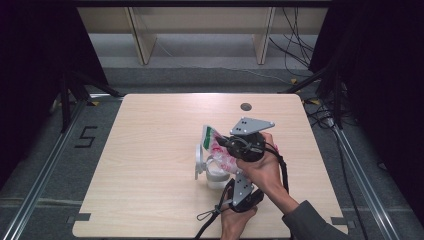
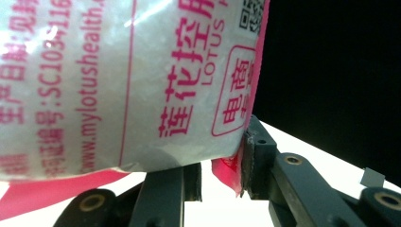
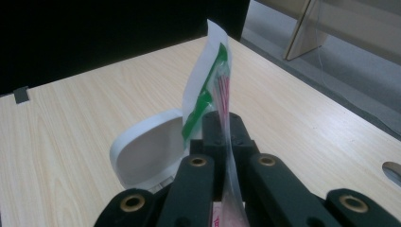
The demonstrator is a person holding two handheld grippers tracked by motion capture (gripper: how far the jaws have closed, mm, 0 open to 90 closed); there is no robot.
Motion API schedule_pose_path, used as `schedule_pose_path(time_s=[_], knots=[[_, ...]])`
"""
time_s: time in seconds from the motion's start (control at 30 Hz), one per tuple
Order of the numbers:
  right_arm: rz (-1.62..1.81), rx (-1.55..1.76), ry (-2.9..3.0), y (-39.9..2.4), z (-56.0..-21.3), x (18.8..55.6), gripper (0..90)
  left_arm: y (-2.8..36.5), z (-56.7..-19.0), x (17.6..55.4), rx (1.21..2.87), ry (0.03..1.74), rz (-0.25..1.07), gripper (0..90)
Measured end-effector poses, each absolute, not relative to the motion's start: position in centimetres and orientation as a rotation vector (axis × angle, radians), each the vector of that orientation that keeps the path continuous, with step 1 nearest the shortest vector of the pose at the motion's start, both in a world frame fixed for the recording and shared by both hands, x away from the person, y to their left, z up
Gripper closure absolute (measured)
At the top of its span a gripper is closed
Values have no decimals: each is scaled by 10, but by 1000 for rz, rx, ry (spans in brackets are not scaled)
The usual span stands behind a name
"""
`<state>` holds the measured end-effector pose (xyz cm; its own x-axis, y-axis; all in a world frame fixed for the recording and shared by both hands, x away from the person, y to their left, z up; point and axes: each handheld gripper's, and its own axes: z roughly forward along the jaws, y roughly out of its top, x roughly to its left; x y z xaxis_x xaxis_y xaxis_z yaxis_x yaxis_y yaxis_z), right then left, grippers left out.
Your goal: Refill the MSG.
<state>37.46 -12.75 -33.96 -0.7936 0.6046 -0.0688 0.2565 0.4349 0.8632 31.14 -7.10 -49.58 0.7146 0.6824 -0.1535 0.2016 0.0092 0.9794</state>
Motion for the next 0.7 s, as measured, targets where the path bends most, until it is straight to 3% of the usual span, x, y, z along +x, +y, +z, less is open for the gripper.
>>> schedule_pose_path(time_s=[0.7], knots=[[1300,757,2321,-126,-342,376,900,-71,-496,312,1543,747,423,724]])
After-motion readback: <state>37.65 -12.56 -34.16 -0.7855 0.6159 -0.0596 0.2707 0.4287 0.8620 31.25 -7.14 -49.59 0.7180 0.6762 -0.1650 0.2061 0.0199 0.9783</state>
